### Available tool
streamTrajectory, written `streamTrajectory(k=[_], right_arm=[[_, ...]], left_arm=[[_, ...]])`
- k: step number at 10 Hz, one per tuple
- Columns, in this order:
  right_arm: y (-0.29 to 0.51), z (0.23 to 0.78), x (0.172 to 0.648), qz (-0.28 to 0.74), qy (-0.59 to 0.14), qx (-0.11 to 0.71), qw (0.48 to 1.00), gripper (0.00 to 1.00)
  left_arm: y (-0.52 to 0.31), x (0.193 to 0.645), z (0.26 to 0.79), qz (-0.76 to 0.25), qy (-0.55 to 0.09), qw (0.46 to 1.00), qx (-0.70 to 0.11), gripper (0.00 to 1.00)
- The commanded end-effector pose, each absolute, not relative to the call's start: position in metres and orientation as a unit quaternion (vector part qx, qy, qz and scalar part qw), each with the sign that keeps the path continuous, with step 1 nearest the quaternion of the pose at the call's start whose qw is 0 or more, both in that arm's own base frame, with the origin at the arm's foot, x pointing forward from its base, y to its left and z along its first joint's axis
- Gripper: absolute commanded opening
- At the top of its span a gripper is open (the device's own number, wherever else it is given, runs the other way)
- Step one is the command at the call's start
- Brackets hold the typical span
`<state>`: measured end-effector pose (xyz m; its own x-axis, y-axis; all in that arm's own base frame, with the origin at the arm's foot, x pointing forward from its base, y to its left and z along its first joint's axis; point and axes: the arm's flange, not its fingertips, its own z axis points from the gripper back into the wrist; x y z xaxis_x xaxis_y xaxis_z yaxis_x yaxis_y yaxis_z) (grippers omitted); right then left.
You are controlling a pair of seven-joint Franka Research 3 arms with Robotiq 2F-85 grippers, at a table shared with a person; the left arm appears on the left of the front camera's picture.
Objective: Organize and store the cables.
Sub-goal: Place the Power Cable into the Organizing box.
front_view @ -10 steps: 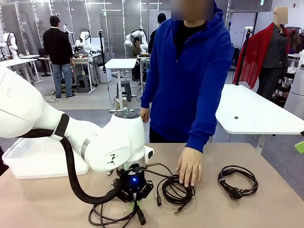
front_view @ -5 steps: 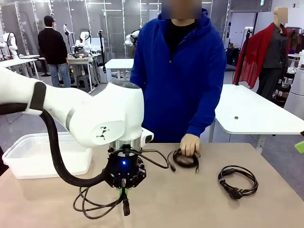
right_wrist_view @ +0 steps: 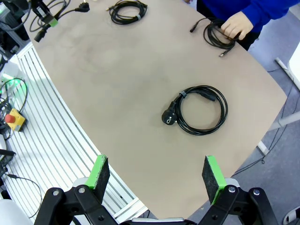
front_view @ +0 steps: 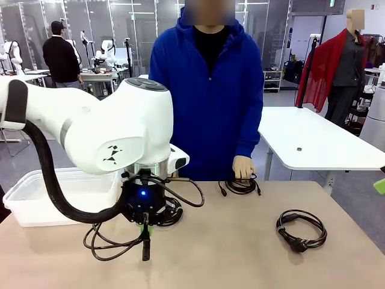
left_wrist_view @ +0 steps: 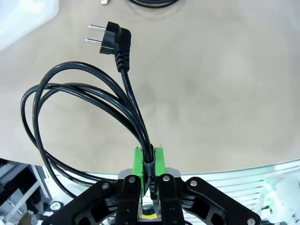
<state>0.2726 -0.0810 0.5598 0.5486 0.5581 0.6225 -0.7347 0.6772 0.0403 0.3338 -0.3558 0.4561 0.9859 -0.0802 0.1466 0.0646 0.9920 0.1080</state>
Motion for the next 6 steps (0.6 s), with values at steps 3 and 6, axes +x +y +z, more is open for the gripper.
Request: streamTrajectory(k=[3,6], right_arm=[[-0.0797,0.5593,0.2729,0.375,-0.294,0.151,0.866,1.0],[-0.0797,0.5593,0.2729,0.375,-0.294,0.151,0.866,1.0]], left_arm=[[-0.3479,0.3254,0.449,-0.08,-0.138,0.987,0.027,0.0],[-0.3459,0.3265,0.4576,-0.052,-0.087,0.993,0.057,0.0]])
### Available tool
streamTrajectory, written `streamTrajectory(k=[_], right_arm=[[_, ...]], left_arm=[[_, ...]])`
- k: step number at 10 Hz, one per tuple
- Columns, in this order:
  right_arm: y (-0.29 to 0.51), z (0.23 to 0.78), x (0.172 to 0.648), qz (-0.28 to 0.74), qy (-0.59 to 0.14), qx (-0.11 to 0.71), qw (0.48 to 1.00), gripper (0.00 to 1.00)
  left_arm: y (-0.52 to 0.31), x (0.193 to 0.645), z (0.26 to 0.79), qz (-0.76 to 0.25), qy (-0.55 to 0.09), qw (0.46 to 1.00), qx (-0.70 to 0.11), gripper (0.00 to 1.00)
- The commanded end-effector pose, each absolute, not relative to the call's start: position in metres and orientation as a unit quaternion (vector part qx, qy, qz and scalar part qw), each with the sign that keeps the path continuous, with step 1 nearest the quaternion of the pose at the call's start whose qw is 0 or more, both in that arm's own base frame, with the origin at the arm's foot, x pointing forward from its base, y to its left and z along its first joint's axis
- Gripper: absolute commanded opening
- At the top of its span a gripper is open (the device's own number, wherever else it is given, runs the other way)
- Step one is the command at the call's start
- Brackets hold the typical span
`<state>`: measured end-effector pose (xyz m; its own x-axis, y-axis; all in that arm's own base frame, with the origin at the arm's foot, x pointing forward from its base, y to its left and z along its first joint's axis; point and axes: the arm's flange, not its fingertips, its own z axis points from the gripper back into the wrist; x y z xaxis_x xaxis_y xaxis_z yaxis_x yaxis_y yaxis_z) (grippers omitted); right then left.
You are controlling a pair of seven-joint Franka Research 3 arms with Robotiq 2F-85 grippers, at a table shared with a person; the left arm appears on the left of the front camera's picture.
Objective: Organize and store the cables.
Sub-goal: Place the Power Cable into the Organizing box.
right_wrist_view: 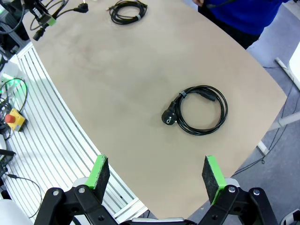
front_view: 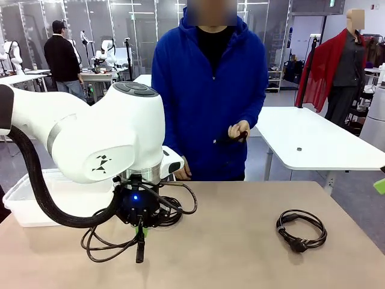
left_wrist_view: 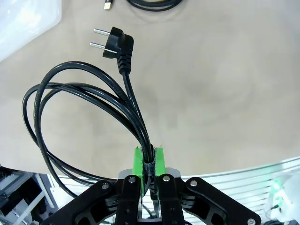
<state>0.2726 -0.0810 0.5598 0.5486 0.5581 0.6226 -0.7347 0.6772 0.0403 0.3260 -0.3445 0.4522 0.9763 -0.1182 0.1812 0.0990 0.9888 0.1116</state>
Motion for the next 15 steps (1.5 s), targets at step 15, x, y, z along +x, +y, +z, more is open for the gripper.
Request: streamTrajectory(k=[15], right_arm=[[-0.08,0.559,0.273,0.375,-0.294,0.151,0.866,1.0]], left_arm=[[-0.147,0.365,0.533,-0.183,-0.277,0.941,0.058,0.11]])
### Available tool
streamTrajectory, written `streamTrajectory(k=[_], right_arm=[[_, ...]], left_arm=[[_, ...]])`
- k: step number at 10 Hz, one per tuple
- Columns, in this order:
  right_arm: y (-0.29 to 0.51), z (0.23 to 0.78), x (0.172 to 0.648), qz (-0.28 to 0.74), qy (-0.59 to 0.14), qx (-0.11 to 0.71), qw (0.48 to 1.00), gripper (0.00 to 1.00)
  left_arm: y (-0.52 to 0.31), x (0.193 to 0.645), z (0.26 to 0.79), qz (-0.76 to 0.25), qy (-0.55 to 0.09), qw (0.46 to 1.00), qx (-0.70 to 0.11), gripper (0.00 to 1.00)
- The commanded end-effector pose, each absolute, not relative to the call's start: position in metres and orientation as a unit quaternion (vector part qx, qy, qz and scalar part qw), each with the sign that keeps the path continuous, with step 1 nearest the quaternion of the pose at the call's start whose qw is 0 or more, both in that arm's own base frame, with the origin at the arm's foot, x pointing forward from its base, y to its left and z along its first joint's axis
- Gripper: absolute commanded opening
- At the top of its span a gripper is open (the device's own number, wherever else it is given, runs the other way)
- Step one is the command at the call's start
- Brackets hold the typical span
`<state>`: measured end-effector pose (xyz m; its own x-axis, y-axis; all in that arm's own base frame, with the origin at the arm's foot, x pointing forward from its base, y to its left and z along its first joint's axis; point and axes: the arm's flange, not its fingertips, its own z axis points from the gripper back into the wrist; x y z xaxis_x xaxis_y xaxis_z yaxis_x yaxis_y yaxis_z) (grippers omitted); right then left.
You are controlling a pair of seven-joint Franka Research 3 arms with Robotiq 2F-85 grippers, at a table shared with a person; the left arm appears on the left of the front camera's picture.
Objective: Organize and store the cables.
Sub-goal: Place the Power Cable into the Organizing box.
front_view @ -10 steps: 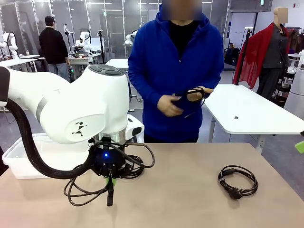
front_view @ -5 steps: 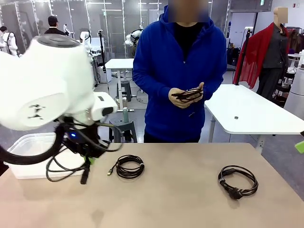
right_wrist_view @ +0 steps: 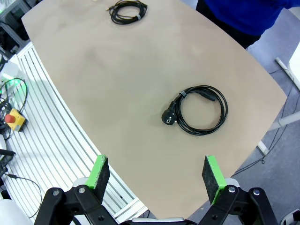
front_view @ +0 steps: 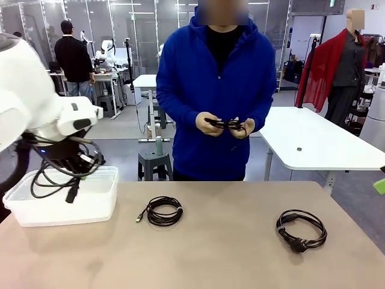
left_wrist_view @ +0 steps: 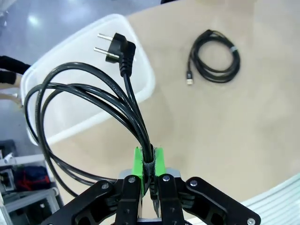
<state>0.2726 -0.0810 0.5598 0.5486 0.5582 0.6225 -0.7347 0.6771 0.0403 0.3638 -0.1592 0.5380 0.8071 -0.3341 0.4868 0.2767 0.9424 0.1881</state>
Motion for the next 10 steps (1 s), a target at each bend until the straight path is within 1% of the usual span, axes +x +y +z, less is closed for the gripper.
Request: streamTrajectory(k=[1,4,5,6,10], right_arm=[[-0.08,0.559,0.273,0.375,-0.294,0.151,0.866,1.0],[-0.08,0.559,0.273,0.375,-0.294,0.151,0.866,1.0],[-0.08,0.559,0.273,0.375,-0.294,0.151,0.866,1.0],[-0.08,0.559,0.273,0.375,-0.294,0.151,0.866,1.0],[-0.08,0.559,0.273,0.375,-0.294,0.151,0.866,1.0]], left_arm=[[-0.128,0.374,0.532,-0.191,-0.27,0.942,0.056,0.11],[-0.094,0.383,0.527,-0.191,-0.272,0.942,0.05,0.11],[-0.088,0.386,0.523,-0.184,-0.274,0.944,0.027,0.11],[-0.099,0.382,0.529,-0.182,-0.255,0.948,0.056,0.11],[-0.099,0.382,0.529,-0.182,-0.255,0.948,0.056,0.11]])
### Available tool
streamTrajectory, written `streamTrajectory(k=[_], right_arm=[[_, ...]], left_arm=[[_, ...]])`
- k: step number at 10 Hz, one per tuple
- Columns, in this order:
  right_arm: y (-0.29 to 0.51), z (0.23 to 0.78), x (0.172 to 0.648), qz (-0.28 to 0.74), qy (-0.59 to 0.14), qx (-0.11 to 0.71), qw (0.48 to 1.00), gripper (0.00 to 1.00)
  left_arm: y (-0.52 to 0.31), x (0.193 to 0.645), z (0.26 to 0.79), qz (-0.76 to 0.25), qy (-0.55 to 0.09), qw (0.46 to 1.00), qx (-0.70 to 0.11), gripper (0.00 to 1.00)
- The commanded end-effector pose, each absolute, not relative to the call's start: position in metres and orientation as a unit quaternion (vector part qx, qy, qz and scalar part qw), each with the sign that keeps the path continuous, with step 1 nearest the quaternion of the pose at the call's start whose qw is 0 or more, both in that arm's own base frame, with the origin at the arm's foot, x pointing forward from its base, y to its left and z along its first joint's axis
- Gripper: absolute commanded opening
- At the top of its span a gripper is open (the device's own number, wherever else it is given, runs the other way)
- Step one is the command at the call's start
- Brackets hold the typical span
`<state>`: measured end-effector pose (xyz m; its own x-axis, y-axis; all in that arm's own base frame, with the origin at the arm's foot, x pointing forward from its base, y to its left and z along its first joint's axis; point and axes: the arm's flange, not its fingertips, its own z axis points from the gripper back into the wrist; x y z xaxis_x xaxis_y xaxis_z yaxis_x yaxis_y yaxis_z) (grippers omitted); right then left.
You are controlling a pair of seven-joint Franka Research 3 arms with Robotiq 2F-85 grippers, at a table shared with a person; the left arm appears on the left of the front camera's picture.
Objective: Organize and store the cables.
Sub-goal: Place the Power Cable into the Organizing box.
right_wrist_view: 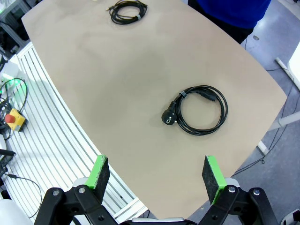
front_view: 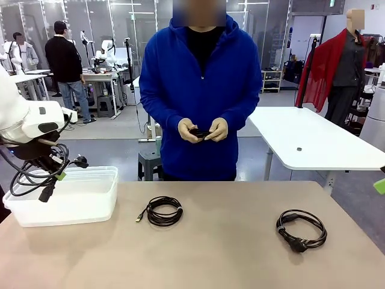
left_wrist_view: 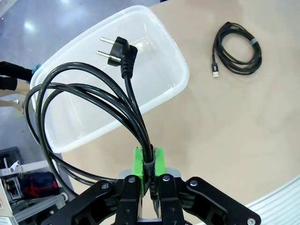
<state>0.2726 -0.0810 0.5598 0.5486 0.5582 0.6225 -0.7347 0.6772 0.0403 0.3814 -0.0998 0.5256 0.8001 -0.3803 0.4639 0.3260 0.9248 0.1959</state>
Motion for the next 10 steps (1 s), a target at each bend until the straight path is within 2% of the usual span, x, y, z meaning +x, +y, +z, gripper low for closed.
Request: streamTrajectory(k=[1,5,8,10], right_arm=[[-0.08,0.559,0.273,0.375,-0.294,0.151,0.866,1.0],[-0.08,0.559,0.273,0.375,-0.294,0.151,0.866,1.0],[-0.08,0.559,0.273,0.375,-0.294,0.151,0.866,1.0],[-0.08,0.559,0.273,0.375,-0.294,0.151,0.866,1.0]], left_arm=[[-0.1,0.382,0.526,-0.186,-0.255,0.947,0.053,0.11],[-0.069,0.444,0.517,-0.164,-0.23,0.957,0.061,0.11],[-0.063,0.475,0.509,-0.168,-0.234,0.955,0.071,0.11],[-0.059,0.499,0.498,-0.154,-0.21,0.963,0.07,0.11]])
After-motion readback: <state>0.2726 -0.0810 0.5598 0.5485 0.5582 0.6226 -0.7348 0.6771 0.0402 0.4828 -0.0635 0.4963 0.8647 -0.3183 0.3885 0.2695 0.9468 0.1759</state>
